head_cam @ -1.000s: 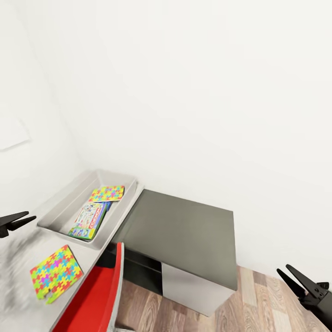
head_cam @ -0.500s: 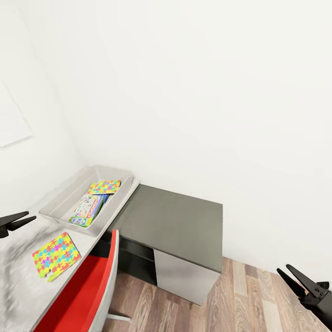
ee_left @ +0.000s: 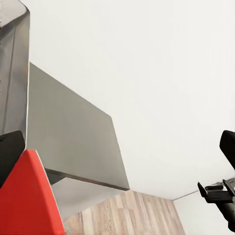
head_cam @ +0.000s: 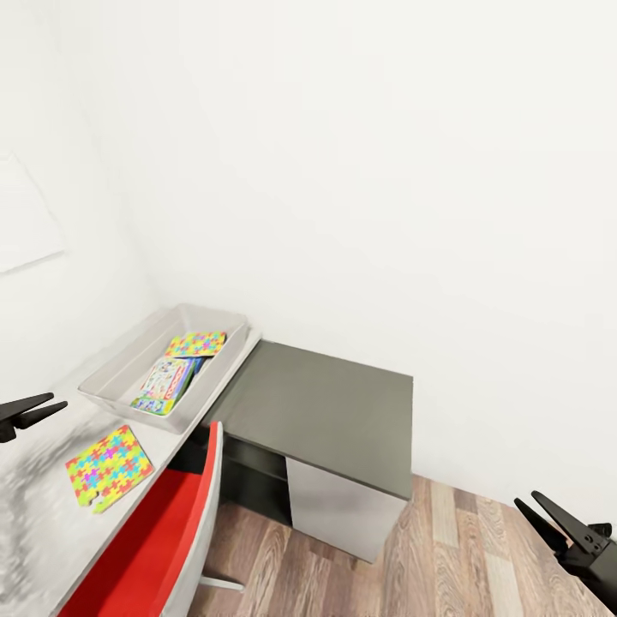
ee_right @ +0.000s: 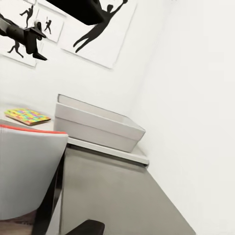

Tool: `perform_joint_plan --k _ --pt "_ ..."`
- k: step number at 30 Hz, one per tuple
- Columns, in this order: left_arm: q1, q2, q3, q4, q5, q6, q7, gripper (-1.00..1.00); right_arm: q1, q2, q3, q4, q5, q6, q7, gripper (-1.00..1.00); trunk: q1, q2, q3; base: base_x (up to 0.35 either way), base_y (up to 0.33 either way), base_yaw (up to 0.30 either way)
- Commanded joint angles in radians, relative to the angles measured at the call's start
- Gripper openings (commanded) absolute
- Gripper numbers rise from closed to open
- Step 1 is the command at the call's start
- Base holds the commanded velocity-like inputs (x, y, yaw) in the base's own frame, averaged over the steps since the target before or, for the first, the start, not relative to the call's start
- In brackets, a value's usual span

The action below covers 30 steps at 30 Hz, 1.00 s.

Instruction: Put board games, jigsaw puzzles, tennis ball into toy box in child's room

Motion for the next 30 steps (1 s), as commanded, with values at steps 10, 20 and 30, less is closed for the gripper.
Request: perform_joint_plan --k 10,20,30 --pt "-0.001 0.0 -0.001 0.0 -0.001 0.011 -0.004 1.0 0.0 0.0 0.0 -0.002 -0.004 0.005 -0.001 1.0 0.0 -0.002 0.005 -0.092 0.0 0.192" --pt "-0.001 -0.001 -0.001 0.0 -0.001 0.011 -0.004 1.0 0.0 0.0 0.0 -0.003 -0.004 0.005 -0.001 1.0 0.0 -0.002 0.014 -0.111 0.0 0.24" --pt "-0.001 -0.001 -0.001 0.0 -0.001 0.011 -0.004 1.0 0.0 0.0 0.0 -0.004 -0.004 0.005 -0.001 1.0 0.0 -0.002 0.024 -0.05 0.0 0.242"
